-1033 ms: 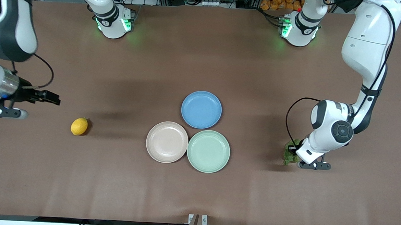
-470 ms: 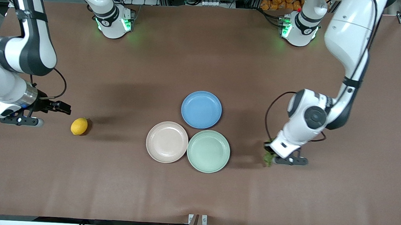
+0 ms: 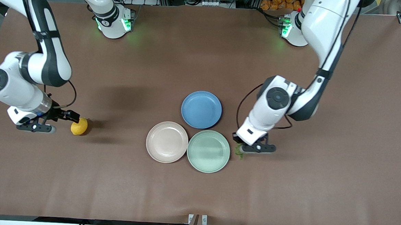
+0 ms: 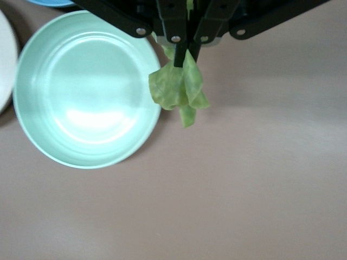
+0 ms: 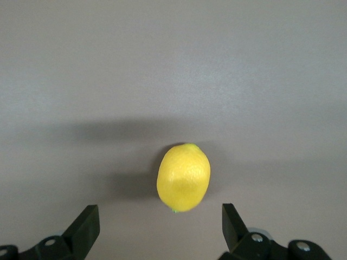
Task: Place lemon and lettuce in plates
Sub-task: 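Carry the lettuce to the green plate while the right gripper grasps the lemon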
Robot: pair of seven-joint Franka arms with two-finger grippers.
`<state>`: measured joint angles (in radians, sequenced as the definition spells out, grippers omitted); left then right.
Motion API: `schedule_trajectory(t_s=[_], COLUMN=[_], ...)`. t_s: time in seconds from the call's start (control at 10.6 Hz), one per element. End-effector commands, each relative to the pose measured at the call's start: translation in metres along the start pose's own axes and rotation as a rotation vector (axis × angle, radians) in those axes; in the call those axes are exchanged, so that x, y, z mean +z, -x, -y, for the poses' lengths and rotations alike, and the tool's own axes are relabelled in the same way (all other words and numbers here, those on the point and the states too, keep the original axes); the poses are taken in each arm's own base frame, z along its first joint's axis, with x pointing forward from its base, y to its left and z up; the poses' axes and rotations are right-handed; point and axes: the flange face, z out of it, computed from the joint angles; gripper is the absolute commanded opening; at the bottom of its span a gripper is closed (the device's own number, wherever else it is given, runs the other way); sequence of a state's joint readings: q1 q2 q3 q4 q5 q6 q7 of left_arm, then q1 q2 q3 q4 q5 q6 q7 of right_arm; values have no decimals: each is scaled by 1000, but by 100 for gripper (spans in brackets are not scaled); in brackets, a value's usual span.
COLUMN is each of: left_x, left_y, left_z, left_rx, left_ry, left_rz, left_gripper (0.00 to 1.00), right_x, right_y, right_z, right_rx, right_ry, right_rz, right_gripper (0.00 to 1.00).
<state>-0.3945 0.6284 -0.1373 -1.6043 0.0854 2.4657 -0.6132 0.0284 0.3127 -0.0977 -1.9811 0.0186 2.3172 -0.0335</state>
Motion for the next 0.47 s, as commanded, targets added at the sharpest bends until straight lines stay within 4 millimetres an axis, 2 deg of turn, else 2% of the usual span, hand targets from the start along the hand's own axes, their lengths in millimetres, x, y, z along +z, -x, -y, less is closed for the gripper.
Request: schedule_trajectory(t_s=[0.0, 0.19, 0.38], left_x=[30, 35, 37], left_y=[2, 18, 29], left_z=[-26, -52, -68], left_rx=[-71, -156, -225], left_ry=[66, 122, 146], left_rz=[-62, -79, -78], left_gripper=[0, 0, 0], right_x=[42, 59, 71], right_y=[-5, -4, -3], right_z=[-4, -5, -8], right_rx=[14, 59, 40], right_ry=[5, -34, -49], right_rz=[-16, -9, 5], right_gripper=[100, 100, 100])
